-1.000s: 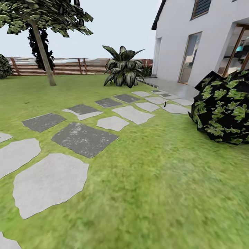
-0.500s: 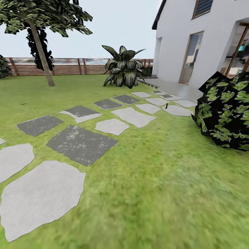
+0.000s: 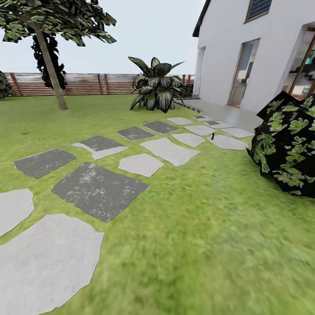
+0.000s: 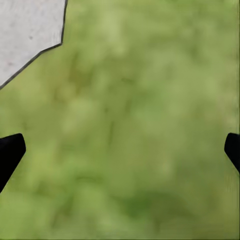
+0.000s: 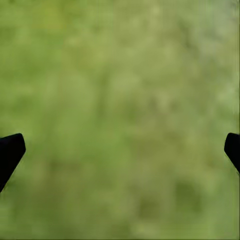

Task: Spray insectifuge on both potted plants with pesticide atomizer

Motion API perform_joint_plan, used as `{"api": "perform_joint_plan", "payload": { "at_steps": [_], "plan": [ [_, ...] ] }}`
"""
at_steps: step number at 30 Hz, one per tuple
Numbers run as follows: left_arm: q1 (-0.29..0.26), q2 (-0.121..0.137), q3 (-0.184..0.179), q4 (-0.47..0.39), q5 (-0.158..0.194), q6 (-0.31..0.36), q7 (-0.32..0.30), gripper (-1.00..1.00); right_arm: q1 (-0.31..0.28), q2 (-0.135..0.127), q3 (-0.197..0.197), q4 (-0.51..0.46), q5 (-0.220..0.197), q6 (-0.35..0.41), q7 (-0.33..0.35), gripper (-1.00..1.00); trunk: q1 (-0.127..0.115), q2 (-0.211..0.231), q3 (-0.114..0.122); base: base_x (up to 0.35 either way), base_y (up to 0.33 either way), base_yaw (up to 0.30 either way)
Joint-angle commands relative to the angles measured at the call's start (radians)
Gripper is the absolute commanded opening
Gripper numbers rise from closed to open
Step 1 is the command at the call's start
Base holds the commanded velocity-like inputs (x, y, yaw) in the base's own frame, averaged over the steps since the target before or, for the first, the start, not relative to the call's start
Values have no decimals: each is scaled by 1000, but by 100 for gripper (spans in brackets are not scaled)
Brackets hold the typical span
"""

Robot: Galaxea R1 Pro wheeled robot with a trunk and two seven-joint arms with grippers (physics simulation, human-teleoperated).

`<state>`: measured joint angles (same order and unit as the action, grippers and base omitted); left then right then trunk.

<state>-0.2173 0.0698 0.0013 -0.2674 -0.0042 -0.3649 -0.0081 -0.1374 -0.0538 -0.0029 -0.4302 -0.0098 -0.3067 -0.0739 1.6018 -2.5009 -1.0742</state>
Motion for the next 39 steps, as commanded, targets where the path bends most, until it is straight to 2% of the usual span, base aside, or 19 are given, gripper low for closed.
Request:
{"api": "perform_joint_plan", "payload": {
  "at_steps": [1, 33, 39],
  "plan": [
    [0, 0, 0, 1, 0, -3, -1, 100, 0, 0, 0, 1, -1, -3, -1, 100, 0, 0, -1, 338, 0, 0],
    [0, 1, 0, 2, 0, -3, 0, 100, 0, 0, 0, -1, -1, -3, -1, 100, 0, 0, -1, 338, 0, 0],
    [0, 1, 0, 2, 0, -3, 0, 100, -1, 0, 0, -1, -1, -3, -1, 100, 0, 0, -1, 338, 0, -160]
  ]
}}
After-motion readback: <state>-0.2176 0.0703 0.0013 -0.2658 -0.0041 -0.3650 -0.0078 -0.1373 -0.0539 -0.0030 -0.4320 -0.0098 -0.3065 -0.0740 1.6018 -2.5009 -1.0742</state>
